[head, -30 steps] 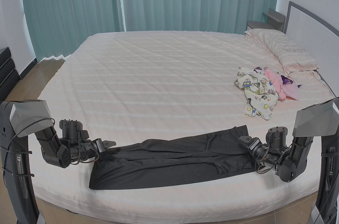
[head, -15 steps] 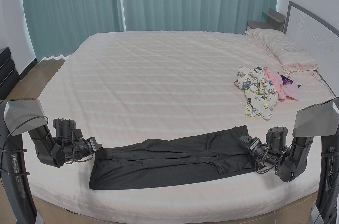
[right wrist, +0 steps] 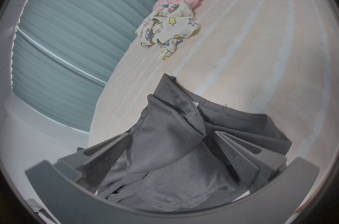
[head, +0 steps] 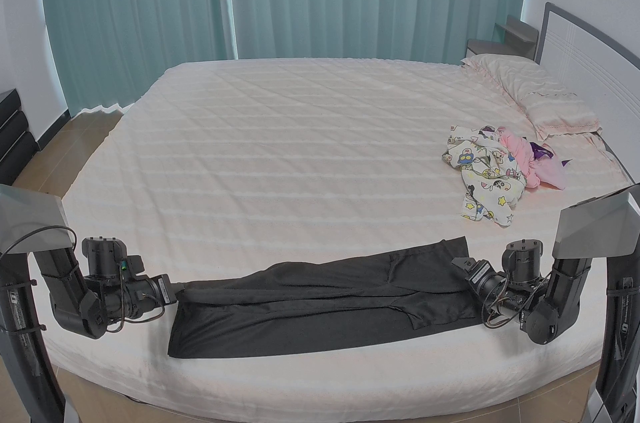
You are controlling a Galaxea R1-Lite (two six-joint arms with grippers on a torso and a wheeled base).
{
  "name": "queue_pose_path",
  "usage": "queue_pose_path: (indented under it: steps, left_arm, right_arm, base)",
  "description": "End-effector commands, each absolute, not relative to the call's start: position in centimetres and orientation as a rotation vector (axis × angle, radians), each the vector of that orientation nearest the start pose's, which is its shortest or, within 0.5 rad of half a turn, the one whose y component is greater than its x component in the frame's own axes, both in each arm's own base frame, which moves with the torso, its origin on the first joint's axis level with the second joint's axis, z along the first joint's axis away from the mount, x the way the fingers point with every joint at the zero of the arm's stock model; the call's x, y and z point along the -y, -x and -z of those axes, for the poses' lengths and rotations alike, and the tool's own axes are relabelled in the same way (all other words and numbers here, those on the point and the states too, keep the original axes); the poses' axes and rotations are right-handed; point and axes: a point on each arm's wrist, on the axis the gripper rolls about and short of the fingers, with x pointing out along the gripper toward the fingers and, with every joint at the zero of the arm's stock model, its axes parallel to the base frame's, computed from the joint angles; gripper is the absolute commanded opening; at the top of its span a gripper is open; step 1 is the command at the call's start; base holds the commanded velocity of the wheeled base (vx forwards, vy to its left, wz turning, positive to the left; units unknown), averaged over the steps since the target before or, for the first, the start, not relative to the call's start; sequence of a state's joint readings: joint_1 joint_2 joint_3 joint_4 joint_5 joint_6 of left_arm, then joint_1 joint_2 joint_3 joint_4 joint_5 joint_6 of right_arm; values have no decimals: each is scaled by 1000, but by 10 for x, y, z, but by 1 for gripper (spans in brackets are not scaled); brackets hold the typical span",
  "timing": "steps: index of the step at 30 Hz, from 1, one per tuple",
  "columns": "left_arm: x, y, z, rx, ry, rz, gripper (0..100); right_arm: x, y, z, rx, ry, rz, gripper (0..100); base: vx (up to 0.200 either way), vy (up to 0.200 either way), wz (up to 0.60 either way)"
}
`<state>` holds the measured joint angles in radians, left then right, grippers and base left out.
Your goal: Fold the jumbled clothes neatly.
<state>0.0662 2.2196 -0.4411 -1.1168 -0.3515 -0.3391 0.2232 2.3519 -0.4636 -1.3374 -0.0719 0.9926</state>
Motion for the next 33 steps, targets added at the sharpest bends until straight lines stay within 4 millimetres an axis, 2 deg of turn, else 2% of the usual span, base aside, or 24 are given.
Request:
queue_pose_path:
  steps: [1,10,11,16,24,30,33]
  left_arm:
    - [-12,-283,24,-766,435,161,0]
    - [-11,-270,34,-824,384,174,0]
    - [-11,-270,34,-825,379,177,100]
    - [-11,-265,32,-810,378,176,100]
    - [-19,-274,19,-699,440,133,100]
    - [-10,-298,16,-661,564,125,100]
    - [-6,-308,23,-684,583,129,100]
  right_arm:
    - [-68,-308,30,-569,-884,136,100]
    - [-67,-307,30,-571,-884,139,100]
    - [-67,-306,30,-573,-883,140,100]
    - [-67,-307,30,-573,-883,140,100]
    - [-67,-306,31,-574,-883,140,100]
    - [-68,-306,31,-575,-883,139,100]
    - [-68,-306,31,-576,-882,140,100]
  base:
    - [0,0,0]
    - [0,0,0]
    - [0,0,0]
    - [0,0,0]
    - [0,0,0]
    - [0,0,0]
    - [0,0,0]
